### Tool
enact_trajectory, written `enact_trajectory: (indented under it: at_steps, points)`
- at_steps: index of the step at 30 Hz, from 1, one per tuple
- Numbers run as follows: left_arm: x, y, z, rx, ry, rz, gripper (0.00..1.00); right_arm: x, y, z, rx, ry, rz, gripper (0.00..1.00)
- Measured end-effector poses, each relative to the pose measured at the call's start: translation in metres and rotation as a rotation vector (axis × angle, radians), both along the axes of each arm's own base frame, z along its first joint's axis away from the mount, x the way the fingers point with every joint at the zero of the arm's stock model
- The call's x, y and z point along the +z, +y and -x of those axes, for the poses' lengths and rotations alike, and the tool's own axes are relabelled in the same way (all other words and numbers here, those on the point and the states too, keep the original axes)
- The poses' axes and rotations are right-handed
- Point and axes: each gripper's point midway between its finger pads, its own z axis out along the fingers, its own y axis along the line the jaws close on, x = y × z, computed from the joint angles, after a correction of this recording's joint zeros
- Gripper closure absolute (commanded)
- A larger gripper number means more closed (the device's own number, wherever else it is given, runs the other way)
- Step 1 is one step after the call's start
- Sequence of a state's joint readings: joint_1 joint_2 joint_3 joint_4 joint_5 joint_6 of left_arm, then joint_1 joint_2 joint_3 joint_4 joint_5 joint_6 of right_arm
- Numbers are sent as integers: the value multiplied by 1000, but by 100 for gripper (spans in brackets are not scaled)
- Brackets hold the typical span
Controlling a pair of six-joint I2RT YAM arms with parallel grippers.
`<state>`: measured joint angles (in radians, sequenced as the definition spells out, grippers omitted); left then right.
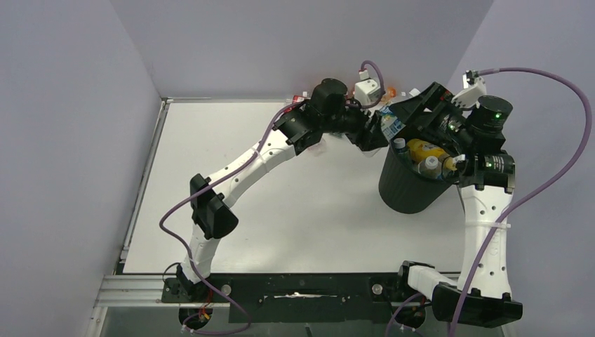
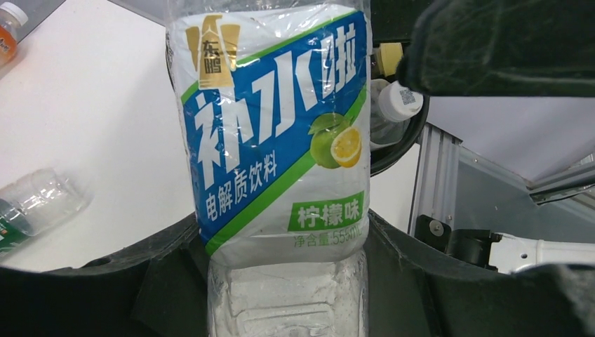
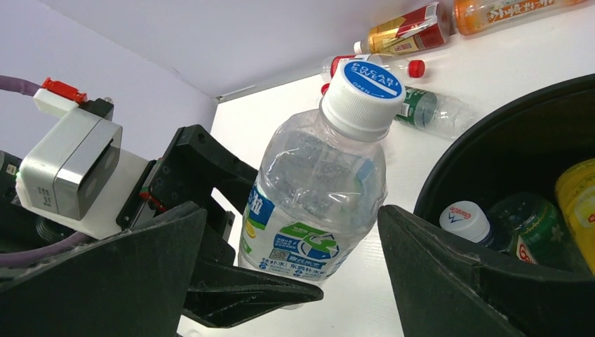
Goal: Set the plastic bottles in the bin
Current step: Place the plastic bottle in the trash bin.
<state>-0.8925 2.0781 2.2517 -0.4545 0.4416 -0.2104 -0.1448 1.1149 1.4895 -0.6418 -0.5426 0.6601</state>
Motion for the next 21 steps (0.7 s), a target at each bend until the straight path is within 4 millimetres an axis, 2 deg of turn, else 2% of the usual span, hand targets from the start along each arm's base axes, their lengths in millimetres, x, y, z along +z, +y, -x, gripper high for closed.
enact_trajectory:
  at_steps: [2,5,10,17,21]
  points:
    - [-1,-2,2,-3,-1,0,55,-2,0,-1,0,4,-7,3]
    - [-4,-5,4,-2,-3,-2,55,-6,-1,-4,-3,14,-23,12]
    - [-13,-6,1,7,-2,-8,53,-16,-3,-9,-16,38,-36,21]
    - [-16,-5,1,11,-6,-5,53,-24,-5,-15,-20,59,-36,26]
    - [-9,-10,16,-41,-15,17,52,-31,-5,-23,-12,81,-41,29]
